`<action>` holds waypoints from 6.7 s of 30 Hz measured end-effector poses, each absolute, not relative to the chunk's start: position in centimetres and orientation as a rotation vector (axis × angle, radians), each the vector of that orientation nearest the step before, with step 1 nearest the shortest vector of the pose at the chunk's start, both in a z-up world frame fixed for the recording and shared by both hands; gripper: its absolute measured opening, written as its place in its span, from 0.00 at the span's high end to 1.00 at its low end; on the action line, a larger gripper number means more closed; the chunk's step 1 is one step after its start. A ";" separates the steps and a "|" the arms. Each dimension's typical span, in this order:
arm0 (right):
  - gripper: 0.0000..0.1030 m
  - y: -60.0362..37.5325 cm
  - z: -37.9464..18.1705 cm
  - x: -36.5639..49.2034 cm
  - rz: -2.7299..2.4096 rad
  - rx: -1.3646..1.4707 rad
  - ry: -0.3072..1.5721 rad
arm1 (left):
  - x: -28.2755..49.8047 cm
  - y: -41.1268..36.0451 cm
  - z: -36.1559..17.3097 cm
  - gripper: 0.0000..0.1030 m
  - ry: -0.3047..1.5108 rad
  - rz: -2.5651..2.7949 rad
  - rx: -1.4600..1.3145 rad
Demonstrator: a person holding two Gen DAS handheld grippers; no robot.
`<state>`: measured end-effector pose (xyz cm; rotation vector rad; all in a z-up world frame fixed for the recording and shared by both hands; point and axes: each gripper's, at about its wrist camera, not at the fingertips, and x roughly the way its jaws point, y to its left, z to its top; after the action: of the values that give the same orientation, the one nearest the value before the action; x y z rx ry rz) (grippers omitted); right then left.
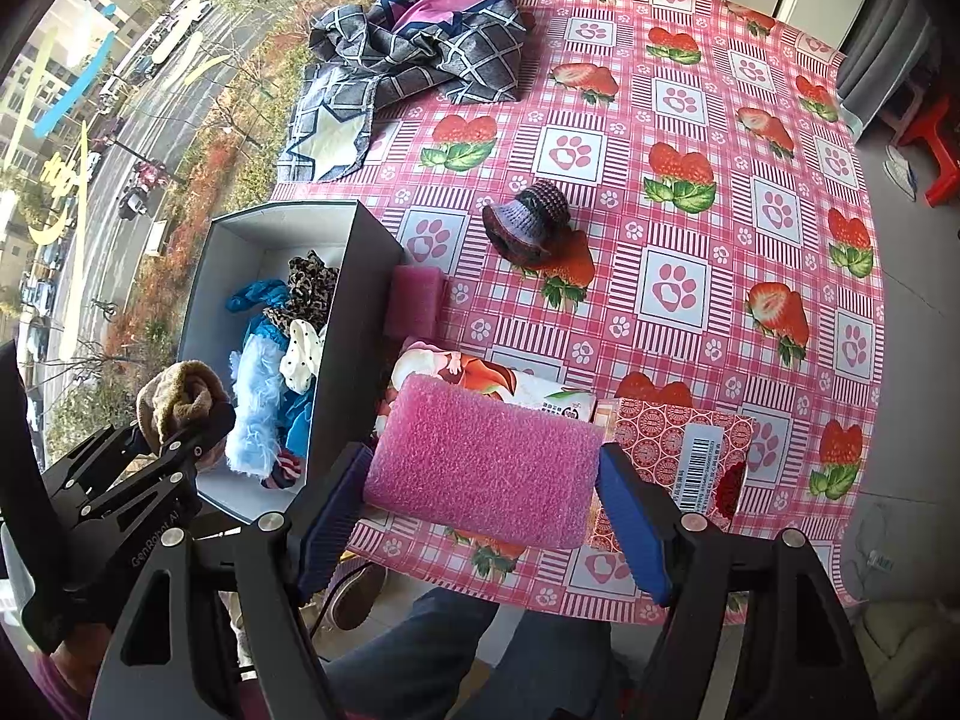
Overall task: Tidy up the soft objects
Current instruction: 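Move the left tool with the beige sock over the box while the right tool carries the sponge, then hold the sock and sponge above the box with both tools, then lower the pink sponge into the box with the right tool beside the left tool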
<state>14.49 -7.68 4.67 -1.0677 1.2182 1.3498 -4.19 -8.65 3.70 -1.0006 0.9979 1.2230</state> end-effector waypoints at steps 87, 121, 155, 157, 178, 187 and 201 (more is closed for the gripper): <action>0.26 -5.4 3.1 4.0 1.464 -1.228 1.166 | -14.7 -10.0 2.2 0.63 0.919 1.375 -1.151; 0.26 -4.3 2.2 3.1 1.472 -1.270 1.169 | -15.2 -9.2 1.3 0.63 0.930 1.371 -1.175; 0.26 -4.1 1.6 3.3 1.465 -1.293 1.184 | -14.6 -8.8 0.7 0.63 0.953 1.351 -1.195; 0.26 -4.1 1.6 3.2 1.466 -1.293 1.183 | -14.6 -8.8 0.7 0.63 0.953 1.351 -1.195; 0.26 -0.8 1.9 -1.5 1.564 -1.327 1.093 | -14.5 -6.5 0.3 0.63 0.954 1.357 -1.218; 0.26 0.3 1.3 -2.0 1.574 -1.343 1.079 | -14.1 -5.4 -0.8 0.63 0.987 1.362 -1.229; 0.26 1.0 0.5 -1.6 1.566 -1.368 1.083 | -14.1 -4.9 -1.6 0.63 0.992 1.369 -1.257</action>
<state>-1.64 0.99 0.48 -1.3679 1.0828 1.5658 -14.06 -4.88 -1.61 -1.2575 0.9916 1.3693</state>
